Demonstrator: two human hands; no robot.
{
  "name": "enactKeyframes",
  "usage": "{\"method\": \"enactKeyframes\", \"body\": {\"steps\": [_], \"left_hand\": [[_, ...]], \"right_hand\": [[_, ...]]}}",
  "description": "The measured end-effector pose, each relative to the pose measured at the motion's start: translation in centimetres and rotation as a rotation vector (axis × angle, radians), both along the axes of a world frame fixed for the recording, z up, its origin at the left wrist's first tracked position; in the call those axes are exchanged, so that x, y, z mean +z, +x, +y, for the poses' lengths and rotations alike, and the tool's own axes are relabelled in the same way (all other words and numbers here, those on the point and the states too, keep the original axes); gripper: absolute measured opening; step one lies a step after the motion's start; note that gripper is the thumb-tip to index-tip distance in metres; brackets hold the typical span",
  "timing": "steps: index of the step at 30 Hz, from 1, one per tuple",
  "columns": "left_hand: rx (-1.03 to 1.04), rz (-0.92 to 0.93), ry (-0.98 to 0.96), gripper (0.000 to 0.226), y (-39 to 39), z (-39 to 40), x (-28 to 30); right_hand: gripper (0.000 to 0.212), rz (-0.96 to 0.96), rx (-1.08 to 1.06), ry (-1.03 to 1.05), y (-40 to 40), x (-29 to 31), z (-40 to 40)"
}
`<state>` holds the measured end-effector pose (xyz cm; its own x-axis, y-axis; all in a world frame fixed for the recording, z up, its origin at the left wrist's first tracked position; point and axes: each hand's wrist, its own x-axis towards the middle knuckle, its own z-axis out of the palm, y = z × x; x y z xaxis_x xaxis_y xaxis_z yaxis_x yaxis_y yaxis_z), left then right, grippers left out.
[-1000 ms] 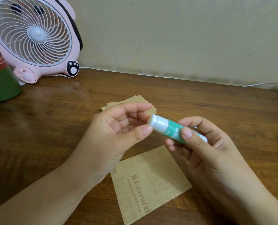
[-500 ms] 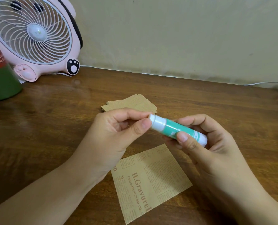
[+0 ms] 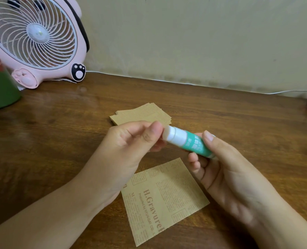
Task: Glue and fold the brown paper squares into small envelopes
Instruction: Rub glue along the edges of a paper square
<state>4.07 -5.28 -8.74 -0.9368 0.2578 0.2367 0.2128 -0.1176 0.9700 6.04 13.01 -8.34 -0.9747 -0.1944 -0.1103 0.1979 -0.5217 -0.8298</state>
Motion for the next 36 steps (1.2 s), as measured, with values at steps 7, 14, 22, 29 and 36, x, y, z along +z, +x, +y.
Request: {"method": "enactKeyframes", "body": {"steps": [7, 14, 22, 29, 36], "left_hand": [[-0.113, -0.026, 0.095, 0.038, 0.0, 0.1, 0.1], [-0.181, -0.101, -0.011, 0.071, -0.2, -0.4, 0.1], [-0.196, 0.457, -1.145, 0.069, 0.6, 0.3, -1.2], [-0.213, 0.454, -1.261, 0.067, 0.3, 0.3, -1.3], [-0.22, 0.431, -1.281, 0.074, 0.2, 0.3, -1.6]], "right_hand": [[0.036, 0.024, 0.138, 0.047, 0.4, 0.2, 0.5], [0.03, 0.155, 0.157, 0.284, 0.6, 0.6, 0.7], [0.006, 0.05, -0.06, 0.891, 0.6, 2.5, 2.8], [0.011, 0.2, -0.019, 1.389, 0.6, 2.2, 3.3], [0.025, 0.32, -0.041, 1.589, -0.2, 2.7, 1.3]]}}
